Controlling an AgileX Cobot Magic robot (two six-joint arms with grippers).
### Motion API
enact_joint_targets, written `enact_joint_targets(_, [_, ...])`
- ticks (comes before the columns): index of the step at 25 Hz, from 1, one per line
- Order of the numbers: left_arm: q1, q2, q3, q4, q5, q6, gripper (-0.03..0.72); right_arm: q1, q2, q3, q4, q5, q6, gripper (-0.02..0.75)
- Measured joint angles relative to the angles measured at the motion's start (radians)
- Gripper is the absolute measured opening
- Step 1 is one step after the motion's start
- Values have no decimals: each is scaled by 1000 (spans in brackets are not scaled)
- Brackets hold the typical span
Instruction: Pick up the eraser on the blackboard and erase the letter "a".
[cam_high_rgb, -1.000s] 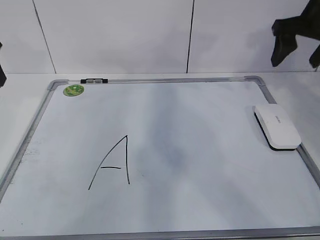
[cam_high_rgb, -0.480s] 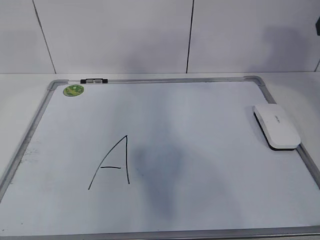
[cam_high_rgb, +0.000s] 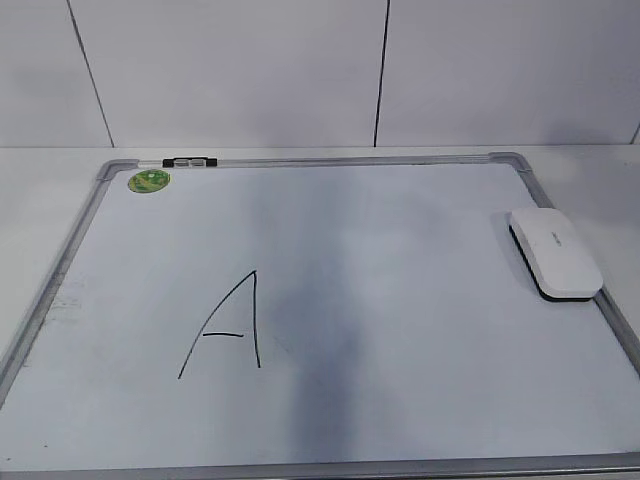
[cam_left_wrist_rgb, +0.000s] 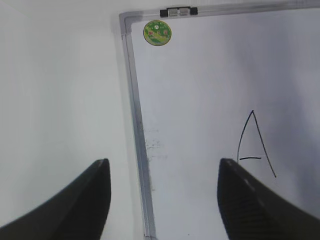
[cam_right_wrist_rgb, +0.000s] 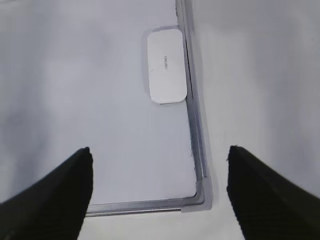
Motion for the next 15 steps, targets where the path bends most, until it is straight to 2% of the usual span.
enact_joint_targets(6, [0,-148,50,-14,12,-38,502,36,-188,108,0,8,25,618])
enact_joint_targets(10, [0,-262,127,-22,16,-46,502,62,-301,167,2,10,25,611])
enact_joint_targets(13, [0,-359,200,-28,18,-49,534,64,-374,205,30,12,27,603])
enact_joint_targets(15, [-1,-412,243,-28,19,-51,517,72,-420,227,55,13,32,597])
